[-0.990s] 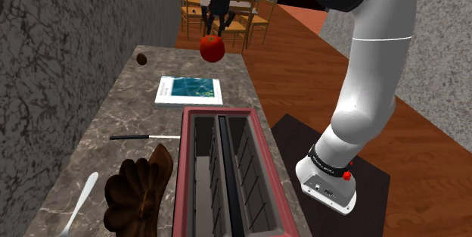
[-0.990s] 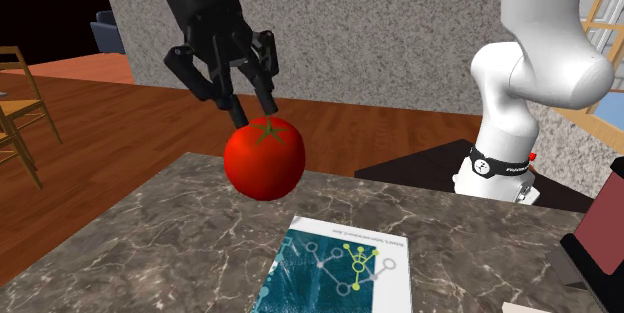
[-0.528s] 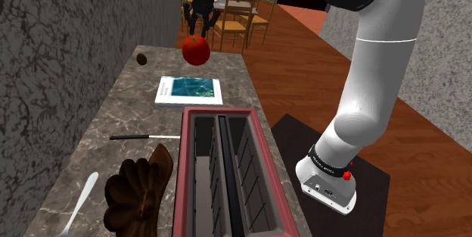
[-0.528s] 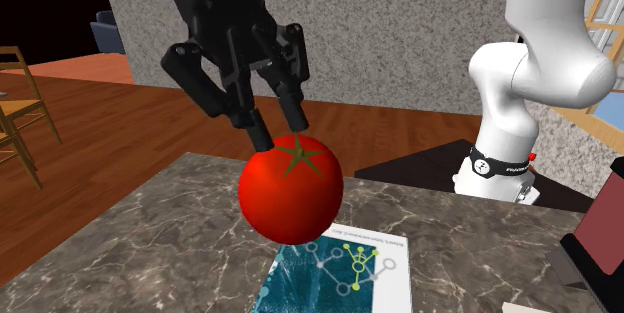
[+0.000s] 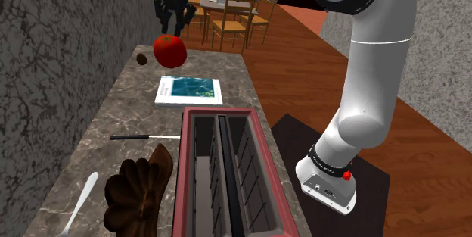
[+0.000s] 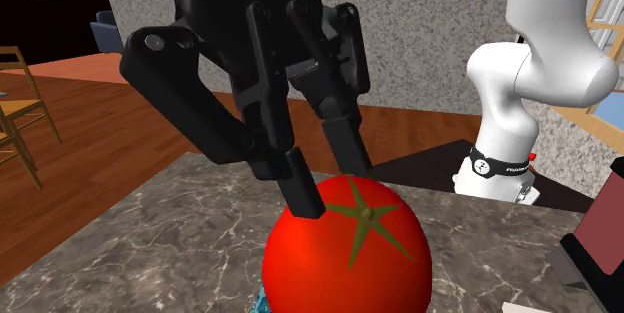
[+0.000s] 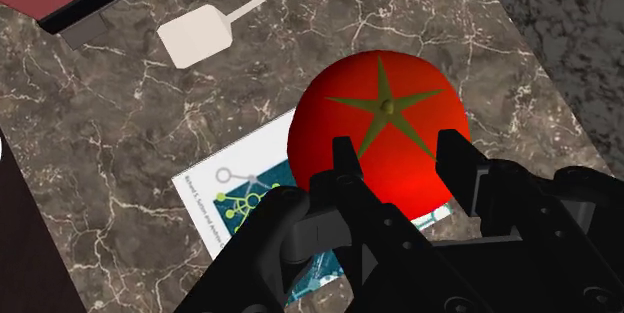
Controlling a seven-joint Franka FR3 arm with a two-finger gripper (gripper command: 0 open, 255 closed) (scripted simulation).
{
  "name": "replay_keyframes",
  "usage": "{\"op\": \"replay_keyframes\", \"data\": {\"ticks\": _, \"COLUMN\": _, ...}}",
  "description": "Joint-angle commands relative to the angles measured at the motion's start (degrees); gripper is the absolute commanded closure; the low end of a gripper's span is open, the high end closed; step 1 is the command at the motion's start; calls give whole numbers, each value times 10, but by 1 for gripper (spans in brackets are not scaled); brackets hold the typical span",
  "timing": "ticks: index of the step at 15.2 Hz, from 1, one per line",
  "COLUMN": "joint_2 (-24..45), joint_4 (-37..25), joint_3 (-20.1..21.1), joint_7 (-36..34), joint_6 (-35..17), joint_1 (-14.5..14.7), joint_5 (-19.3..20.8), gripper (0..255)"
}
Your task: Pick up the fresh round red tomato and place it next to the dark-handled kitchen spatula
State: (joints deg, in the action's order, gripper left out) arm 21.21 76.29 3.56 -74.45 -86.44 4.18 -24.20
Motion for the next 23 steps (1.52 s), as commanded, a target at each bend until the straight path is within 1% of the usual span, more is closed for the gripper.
{"op": "replay_keyframes", "data": {"ticks": 1, "joint_2": 0, "joint_4": -7, "joint_3": 8, "joint_7": -24, "joint_6": -4, "joint_1": 15, "joint_5": -1, "gripper": 255}}
{"op": "replay_keyframes", "data": {"ticks": 7, "joint_2": 46, "joint_4": -87, "joint_3": 31, "joint_7": -102, "joint_6": -4, "joint_1": 66, "joint_5": 1, "gripper": 255}}
{"op": "replay_keyframes", "data": {"ticks": 10, "joint_2": 82, "joint_4": -148, "joint_3": 41, "joint_7": -144, "joint_6": 4, "joint_1": 93, "joint_5": 6, "gripper": 255}}
{"op": "replay_keyframes", "data": {"ticks": 12, "joint_2": 114, "joint_4": -202, "joint_3": 47, "joint_7": -172, "joint_6": 15, "joint_1": 113, "joint_5": 11, "gripper": 255}}
{"op": "replay_keyframes", "data": {"ticks": 13, "joint_2": 116, "joint_4": -205, "joint_3": 47, "joint_7": -174, "joint_6": 15, "joint_1": 114, "joint_5": 11, "gripper": 255}}
{"op": "replay_keyframes", "data": {"ticks": 18, "joint_2": 99, "joint_4": -141, "joint_3": 45, "joint_7": -154, "joint_6": -28, "joint_1": 113, "joint_5": 9, "gripper": 255}}
{"op": "replay_keyframes", "data": {"ticks": 23, "joint_2": 90, "joint_4": -90, "joint_3": 44, "joint_7": -137, "joint_6": -67, "joint_1": 114, "joint_5": 7, "gripper": 255}}
